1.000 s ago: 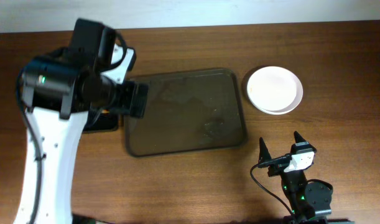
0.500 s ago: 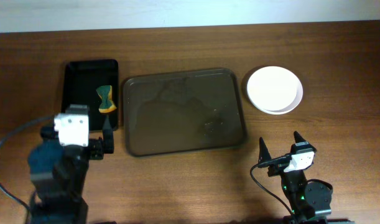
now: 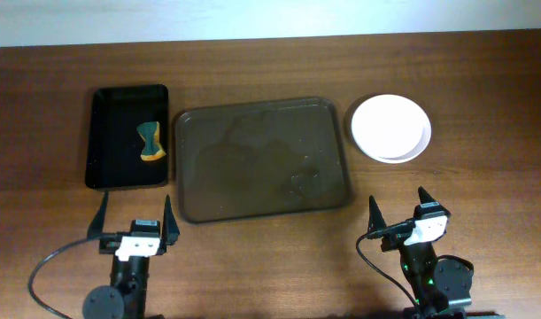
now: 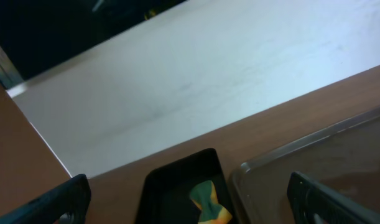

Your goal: Clean dirty plates on tray and stack at the side

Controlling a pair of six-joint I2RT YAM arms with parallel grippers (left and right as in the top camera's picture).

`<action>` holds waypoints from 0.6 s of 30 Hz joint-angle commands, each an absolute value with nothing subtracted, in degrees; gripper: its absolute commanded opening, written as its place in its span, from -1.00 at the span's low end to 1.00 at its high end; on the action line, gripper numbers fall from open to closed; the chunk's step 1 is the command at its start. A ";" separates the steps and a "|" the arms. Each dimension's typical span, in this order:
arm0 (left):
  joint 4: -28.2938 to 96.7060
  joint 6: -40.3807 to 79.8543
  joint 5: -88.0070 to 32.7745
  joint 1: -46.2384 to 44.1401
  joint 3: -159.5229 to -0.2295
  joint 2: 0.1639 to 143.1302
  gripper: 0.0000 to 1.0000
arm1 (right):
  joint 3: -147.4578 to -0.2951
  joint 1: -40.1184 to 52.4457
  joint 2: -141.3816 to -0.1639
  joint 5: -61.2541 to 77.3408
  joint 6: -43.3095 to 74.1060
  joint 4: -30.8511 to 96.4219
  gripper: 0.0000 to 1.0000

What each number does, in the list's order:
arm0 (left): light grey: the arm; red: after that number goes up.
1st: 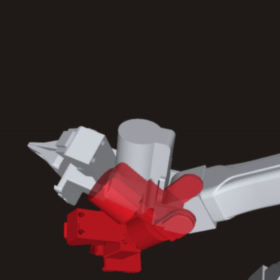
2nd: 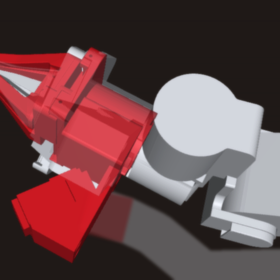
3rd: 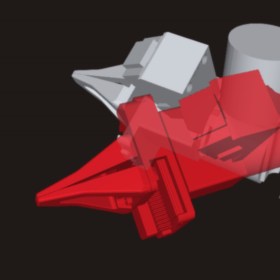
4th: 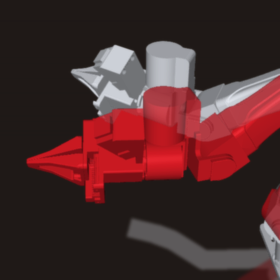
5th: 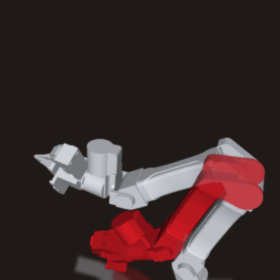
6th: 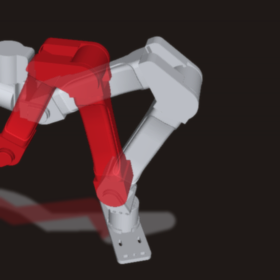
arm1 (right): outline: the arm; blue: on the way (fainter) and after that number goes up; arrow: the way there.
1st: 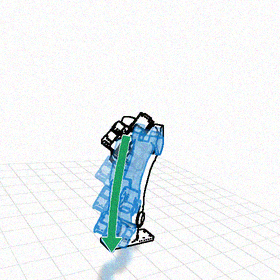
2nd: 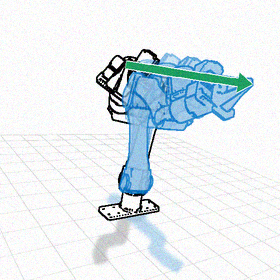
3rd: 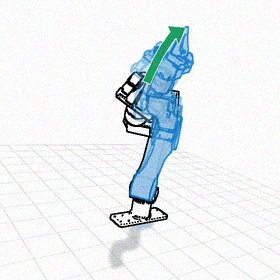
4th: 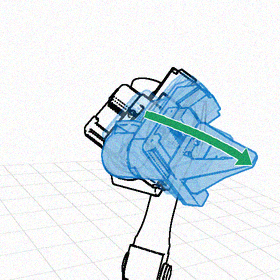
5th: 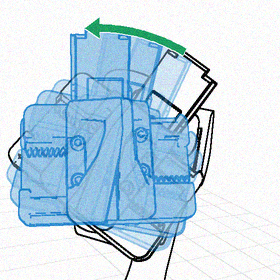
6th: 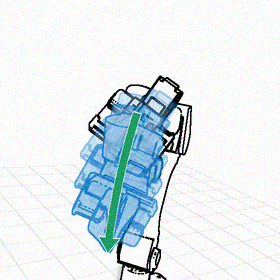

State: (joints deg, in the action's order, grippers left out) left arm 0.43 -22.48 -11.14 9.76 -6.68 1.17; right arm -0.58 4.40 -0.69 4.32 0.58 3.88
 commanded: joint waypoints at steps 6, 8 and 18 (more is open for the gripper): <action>3.55 -25.43 -12.43 10.68 -0.47 0.27 0.98 | -0.32 4.86 -0.32 4.01 0.40 4.19 0.97; 3.53 -25.41 -12.43 10.68 -0.47 0.27 0.99 | -0.32 4.86 -0.32 4.01 0.43 4.19 0.97; 3.51 -25.39 -12.45 10.68 -0.49 0.30 0.99 | -0.32 4.86 -0.32 4.01 0.40 4.16 0.97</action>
